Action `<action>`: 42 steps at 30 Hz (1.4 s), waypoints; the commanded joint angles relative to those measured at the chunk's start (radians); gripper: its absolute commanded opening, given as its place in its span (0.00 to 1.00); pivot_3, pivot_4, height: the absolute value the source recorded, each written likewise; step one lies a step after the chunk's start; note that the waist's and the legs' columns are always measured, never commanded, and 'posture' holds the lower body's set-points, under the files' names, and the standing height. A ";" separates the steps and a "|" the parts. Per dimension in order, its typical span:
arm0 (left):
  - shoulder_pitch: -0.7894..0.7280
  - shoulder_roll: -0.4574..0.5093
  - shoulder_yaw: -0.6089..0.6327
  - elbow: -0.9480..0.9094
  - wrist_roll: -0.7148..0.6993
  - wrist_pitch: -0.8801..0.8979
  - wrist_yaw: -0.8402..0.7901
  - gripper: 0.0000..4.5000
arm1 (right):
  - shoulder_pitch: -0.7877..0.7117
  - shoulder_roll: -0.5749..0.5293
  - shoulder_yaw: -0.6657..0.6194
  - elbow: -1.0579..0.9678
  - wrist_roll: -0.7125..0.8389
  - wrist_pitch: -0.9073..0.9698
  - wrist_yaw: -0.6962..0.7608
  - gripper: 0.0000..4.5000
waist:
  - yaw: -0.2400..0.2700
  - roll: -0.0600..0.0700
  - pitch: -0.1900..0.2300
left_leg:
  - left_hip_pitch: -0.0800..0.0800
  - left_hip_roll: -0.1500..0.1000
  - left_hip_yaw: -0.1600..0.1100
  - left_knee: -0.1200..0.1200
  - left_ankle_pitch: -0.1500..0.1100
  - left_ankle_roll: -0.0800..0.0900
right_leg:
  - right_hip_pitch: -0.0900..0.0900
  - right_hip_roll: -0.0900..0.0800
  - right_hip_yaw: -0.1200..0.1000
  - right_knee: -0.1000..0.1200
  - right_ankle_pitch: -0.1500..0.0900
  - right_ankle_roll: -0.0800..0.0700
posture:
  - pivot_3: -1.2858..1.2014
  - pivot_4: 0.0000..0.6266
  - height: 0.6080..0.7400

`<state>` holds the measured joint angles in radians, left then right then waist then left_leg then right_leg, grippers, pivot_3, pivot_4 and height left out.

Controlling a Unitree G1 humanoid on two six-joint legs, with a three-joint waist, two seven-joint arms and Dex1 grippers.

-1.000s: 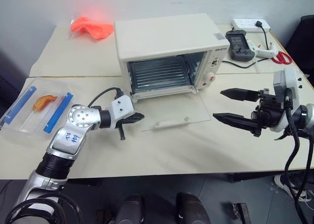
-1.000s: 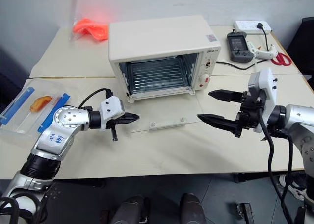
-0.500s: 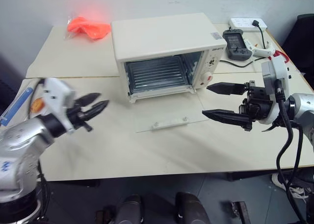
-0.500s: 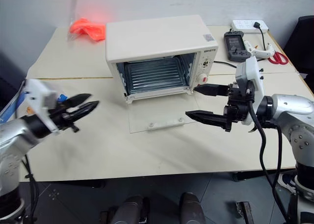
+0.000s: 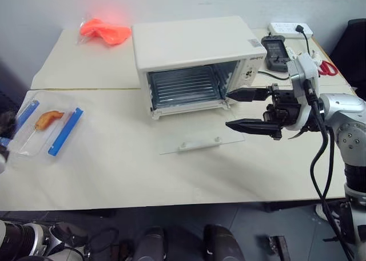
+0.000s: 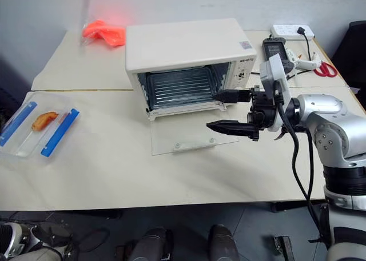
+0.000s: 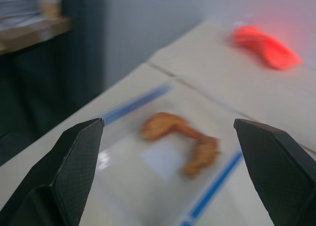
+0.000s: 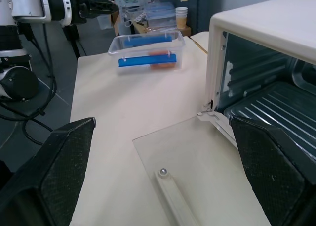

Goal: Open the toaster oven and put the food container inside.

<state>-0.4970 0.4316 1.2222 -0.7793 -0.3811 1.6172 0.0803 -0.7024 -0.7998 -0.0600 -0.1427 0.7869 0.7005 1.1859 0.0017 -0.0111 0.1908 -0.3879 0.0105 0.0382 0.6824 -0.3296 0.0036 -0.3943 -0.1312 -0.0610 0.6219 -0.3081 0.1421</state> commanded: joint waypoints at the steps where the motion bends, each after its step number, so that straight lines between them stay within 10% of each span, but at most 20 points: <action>1: -0.020 -0.032 0.000 0.029 0.096 -0.003 0.094 0.99 | -0.038 0.018 -0.009 -0.017 0.004 -0.012 0.007 1.00 | 0.000 -0.001 0.000 | 0.000 0.000 0.000 0.000 0.000 0.000 | 0.000 0.000 0.000 0.000 0.000 0.000 | 0.52 0.24 1.00; 17: -0.211 0.036 -0.083 0.533 0.284 -0.052 0.122 0.99 | 0.074 0.016 -0.106 -0.179 0.092 0.063 -0.118 1.00 | 0.000 -0.008 -0.001 | -0.001 0.001 0.000 0.000 0.000 -0.002 | -0.001 0.000 -0.001 0.000 0.000 0.000 | 0.52 0.24 1.00; 32: -0.177 0.088 -0.158 0.582 0.293 -0.072 0.041 0.06 | 0.101 -0.008 -0.132 -0.227 0.142 0.100 -0.187 1.00 | -0.002 -0.009 -0.001 | 0.000 0.002 0.001 0.000 0.000 -0.002 | -0.001 -0.001 -0.001 0.001 0.000 0.000 | 0.52 0.24 1.00; 42: 0.151 0.279 -0.388 0.359 0.090 -0.009 -0.311 0.03 | 0.119 -0.065 -0.162 -0.199 0.167 0.155 -0.185 1.00 | -0.002 -0.010 -0.001 | -0.001 0.003 0.002 -0.001 -0.001 -0.002 | -0.003 -0.003 0.000 0.000 0.000 -0.001 | 0.52 0.24 1.00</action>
<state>-0.3852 0.6656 0.8597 -0.3244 -0.2282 1.5940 -0.1468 -0.5826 -0.8402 -0.1693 -0.3374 0.9173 0.8334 1.0071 0.0001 -0.0207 0.1900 -0.3886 0.0137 0.0396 0.6817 -0.3302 0.0014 -0.3969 -0.1342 -0.0611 0.6220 -0.3083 0.1411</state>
